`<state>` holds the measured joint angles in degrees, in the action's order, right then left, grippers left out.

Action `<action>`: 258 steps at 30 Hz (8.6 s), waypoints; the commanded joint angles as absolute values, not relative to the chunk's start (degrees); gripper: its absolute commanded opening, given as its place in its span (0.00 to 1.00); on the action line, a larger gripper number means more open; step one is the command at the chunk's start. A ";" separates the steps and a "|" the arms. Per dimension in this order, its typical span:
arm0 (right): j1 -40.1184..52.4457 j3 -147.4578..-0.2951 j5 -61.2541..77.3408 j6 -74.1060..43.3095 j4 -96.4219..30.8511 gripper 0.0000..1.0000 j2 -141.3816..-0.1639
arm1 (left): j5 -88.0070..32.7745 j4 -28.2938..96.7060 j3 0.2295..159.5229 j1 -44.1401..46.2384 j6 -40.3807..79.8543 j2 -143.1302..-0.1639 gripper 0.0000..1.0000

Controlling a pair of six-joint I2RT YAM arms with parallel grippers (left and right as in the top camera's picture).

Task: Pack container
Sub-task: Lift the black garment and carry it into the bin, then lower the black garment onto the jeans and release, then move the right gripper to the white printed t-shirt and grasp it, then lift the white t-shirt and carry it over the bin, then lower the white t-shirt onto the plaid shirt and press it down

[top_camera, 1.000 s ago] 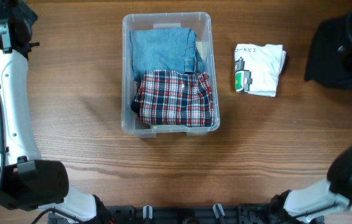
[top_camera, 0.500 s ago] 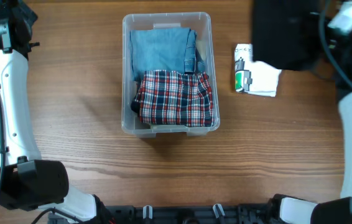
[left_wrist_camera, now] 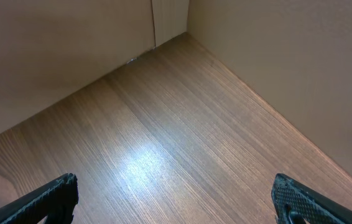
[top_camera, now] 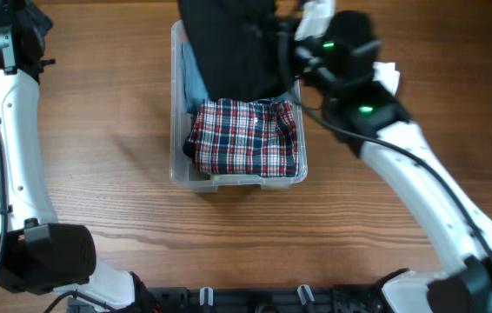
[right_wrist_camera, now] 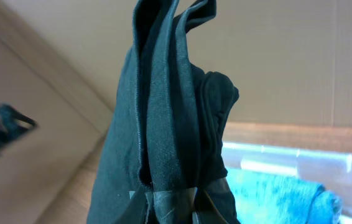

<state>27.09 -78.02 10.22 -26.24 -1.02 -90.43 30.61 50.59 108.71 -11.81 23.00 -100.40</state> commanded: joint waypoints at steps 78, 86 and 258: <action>0.56 -78.26 -6.24 -10.50 -32.34 1.00 -94.85 | 31.57 50.46 108.66 -12.12 22.31 -100.66 1.00; -7.88 -78.26 3.33 -6.74 -34.81 1.00 -99.37 | 31.57 50.46 108.66 -12.12 22.31 -100.66 1.00; 38.85 -78.24 8.60 -44.62 -38.44 0.04 -95.31 | 31.57 50.46 108.66 -12.12 22.31 -100.66 1.00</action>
